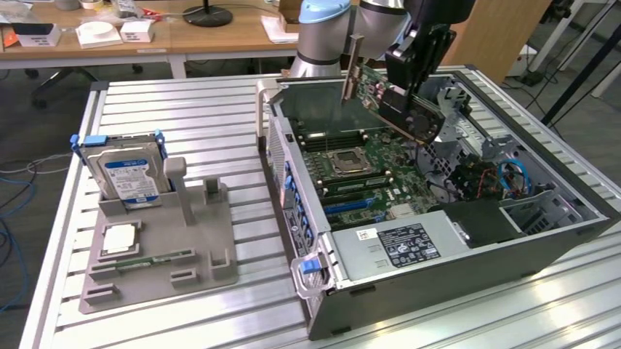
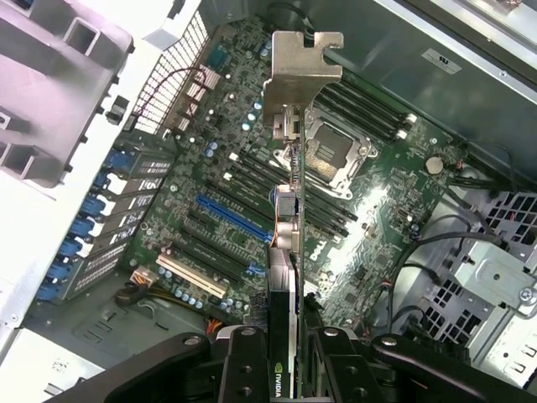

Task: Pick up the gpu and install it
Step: 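Insert the gpu into the slot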

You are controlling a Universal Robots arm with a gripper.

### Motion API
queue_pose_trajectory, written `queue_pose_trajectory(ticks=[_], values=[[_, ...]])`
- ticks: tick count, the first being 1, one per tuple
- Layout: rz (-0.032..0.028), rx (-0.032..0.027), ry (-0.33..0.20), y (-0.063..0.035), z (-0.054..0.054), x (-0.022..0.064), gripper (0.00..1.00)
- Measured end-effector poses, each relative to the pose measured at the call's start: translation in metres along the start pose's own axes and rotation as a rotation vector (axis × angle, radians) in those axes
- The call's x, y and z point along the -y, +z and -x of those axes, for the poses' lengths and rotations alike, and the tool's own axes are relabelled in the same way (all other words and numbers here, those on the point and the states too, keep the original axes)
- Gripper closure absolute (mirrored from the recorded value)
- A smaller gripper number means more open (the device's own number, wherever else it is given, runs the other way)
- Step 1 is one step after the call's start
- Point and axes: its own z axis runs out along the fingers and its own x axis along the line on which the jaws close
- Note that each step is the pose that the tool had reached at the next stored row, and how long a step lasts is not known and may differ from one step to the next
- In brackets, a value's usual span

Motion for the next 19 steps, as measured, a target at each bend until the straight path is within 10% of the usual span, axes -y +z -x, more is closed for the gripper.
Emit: queue_pose_trajectory(ticks=[19], values=[[0.0001,0.0007,-0.030,0.0001,0.0000,-0.0001,0.74]])
